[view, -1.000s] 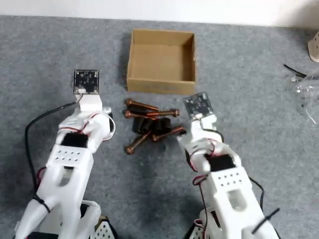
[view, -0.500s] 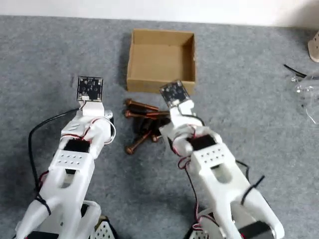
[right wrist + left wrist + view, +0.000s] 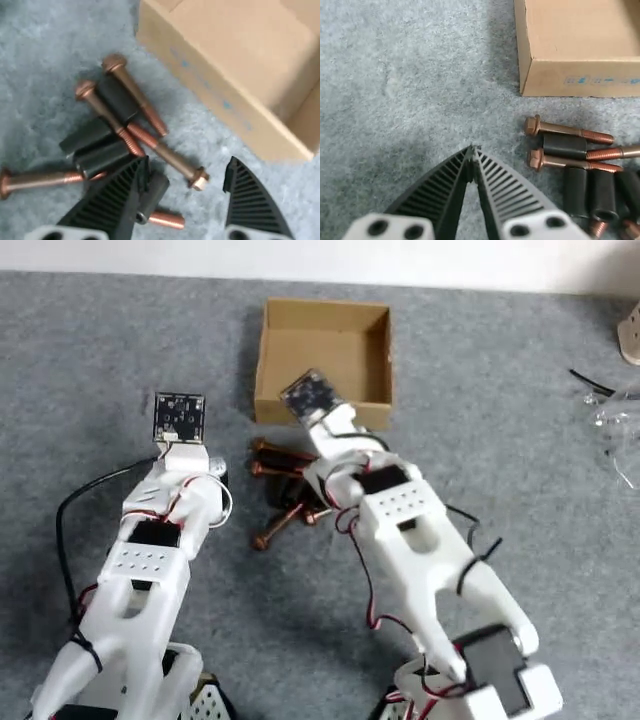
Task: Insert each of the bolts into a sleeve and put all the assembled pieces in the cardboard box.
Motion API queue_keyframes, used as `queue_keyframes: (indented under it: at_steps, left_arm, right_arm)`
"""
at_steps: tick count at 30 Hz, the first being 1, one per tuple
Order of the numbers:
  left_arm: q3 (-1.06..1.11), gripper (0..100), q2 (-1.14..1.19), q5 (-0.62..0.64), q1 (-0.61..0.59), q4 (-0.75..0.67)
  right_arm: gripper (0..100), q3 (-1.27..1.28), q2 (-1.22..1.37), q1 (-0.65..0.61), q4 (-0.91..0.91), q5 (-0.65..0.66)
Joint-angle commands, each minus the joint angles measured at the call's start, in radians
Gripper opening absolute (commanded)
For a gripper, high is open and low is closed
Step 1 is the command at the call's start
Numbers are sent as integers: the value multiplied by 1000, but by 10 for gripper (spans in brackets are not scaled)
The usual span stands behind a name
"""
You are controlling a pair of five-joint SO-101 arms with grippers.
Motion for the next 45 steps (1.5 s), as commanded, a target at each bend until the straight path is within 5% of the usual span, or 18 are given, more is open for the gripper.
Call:
queue_keyframes:
  at_steps: [1, 21, 39, 45]
  left_arm:
    - [-8, 11, -1, -9, -12, -18]
    - [-8, 11, -1, -9, -12, -15]
    - [-7, 11, -1, -11, -13, -18]
    - [-7, 11, -1, -11, -13, -18]
  right_arm:
    - [228, -53, 38, -28, -33, 58]
    - [228, -237, 352, 77, -31, 121]
    - [226, -242, 390, 39, -13, 121]
    - [33, -242, 390, 41, 21, 121]
